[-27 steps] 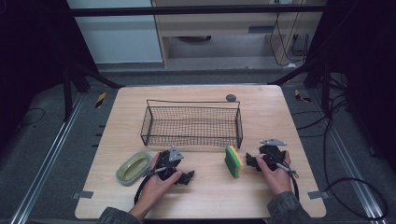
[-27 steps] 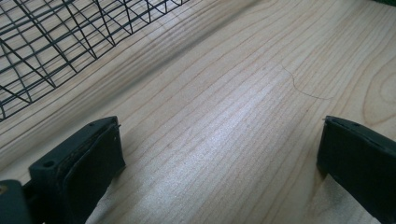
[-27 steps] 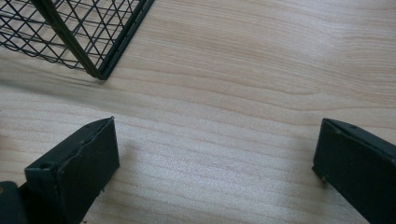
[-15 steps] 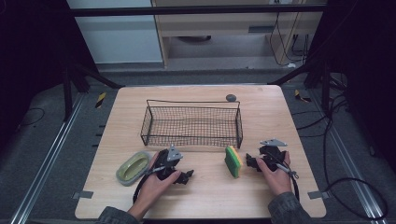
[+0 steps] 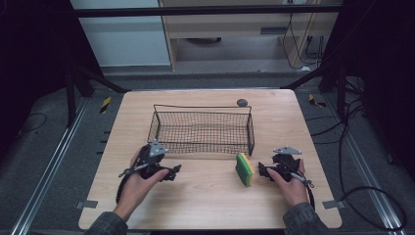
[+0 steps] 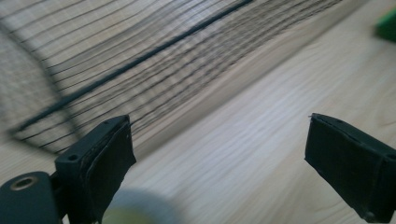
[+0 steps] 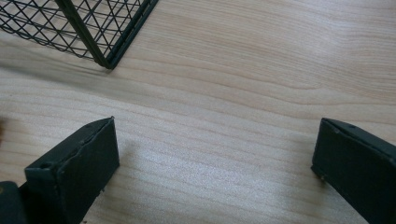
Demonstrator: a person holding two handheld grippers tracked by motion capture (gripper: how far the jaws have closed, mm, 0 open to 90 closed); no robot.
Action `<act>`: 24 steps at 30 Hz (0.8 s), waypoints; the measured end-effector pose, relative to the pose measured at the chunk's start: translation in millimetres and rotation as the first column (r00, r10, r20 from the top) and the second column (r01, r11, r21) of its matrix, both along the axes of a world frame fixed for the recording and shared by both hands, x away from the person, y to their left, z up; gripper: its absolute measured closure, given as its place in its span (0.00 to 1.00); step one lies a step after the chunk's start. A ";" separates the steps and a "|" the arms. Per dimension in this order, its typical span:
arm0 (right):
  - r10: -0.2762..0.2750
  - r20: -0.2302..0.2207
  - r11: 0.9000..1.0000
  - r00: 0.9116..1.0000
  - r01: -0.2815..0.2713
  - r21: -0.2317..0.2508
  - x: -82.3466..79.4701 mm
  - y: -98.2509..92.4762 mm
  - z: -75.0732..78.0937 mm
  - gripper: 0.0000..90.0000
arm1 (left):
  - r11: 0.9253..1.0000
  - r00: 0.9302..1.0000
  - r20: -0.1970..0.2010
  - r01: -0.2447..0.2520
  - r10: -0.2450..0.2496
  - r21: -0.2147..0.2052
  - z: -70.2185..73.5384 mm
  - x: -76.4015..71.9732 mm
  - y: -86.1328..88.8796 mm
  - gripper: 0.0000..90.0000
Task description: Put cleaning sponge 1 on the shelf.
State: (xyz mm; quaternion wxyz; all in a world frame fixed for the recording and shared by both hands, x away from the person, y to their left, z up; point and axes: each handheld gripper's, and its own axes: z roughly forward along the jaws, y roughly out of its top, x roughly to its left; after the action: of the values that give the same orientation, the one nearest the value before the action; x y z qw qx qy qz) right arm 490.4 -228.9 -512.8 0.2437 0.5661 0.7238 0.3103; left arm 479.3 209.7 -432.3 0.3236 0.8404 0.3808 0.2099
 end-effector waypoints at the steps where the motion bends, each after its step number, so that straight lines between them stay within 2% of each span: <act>1: 0.005 -0.001 1.000 1.000 -0.005 0.001 -0.6 -0.5 0.1 0.01 | 1.000 1.000 -0.007 -0.015 0.015 0.014 3.7 1.0 8.6 0.08; 3: 0.016 0.002 1.000 1.000 -0.016 -0.003 -1.3 -1.6 -0.2 0.01 | 0.999 0.999 -0.035 -0.035 0.036 0.023 10.1 2.1 25.3 0.08; 5: 0.020 0.000 1.000 1.000 -0.020 -0.002 -2.4 -2.2 0.0 0.01 | 0.995 0.996 -0.040 -0.076 0.079 0.061 18.1 0.9 46.1 0.09; 6: 0.020 0.000 1.000 1.000 -0.020 -0.002 -2.4 -2.2 0.0 0.01 | 0.995 0.996 -0.040 -0.076 0.079 0.061 18.1 0.9 46.1 0.09; 7: 0.024 0.001 1.000 1.000 -0.024 -0.002 -2.8 -2.7 0.0 0.01 | 0.995 0.995 -0.052 -0.085 0.088 0.059 21.6 -0.5 56.4 0.09; 9: 0.022 -0.001 1.000 1.000 -0.022 -0.002 -2.9 -2.6 0.0 0.01 | 0.994 0.994 -0.063 -0.091 0.094 0.055 24.4 -2.9 63.3 0.08; 12: 0.022 -0.001 1.000 1.000 -0.022 -0.001 -3.0 -2.6 0.0 0.01 | 0.994 0.994 -0.075 -0.078 0.084 0.073 26.0 -5.2 67.3 0.08; 13: 0.023 0.000 1.000 1.000 -0.023 -0.002 -3.0 -2.6 0.0 0.01 | 0.994 0.993 -0.099 -0.062 0.070 0.085 26.5 -6.2 70.3 0.08; 15: 0.023 0.000 1.000 1.000 -0.023 -0.002 -3.0 -2.6 0.0 0.01 | 0.994 0.992 -0.112 -0.053 0.063 0.092 26.5 -6.3 71.1 0.09; 17: 0.022 0.000 1.000 1.000 -0.022 -0.001 -3.0 -2.6 0.0 0.01 | 0.992 0.991 -0.127 -0.029 0.044 0.121 27.4 -6.2 71.2 0.10; 19: 0.022 -0.001 1.000 1.000 -0.022 0.003 -3.4 -2.5 0.0 0.01 | 0.988 0.995 -0.093 -0.028 0.042 0.149 32.0 -6.9 69.8 0.13; 24: 0.030 -0.001 1.000 1.000 -0.030 0.002 -3.7 -3.3 0.0 0.01 | 0.985 0.994 -0.108 -0.005 0.024 0.175 36.2 -6.0 66.4 0.13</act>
State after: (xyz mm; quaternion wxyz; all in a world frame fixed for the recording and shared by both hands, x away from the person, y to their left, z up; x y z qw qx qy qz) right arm 486.6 -232.2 -512.8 0.2382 0.5555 0.7321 0.3142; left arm 473.3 276.1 -396.1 0.2258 0.8729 0.3844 0.1981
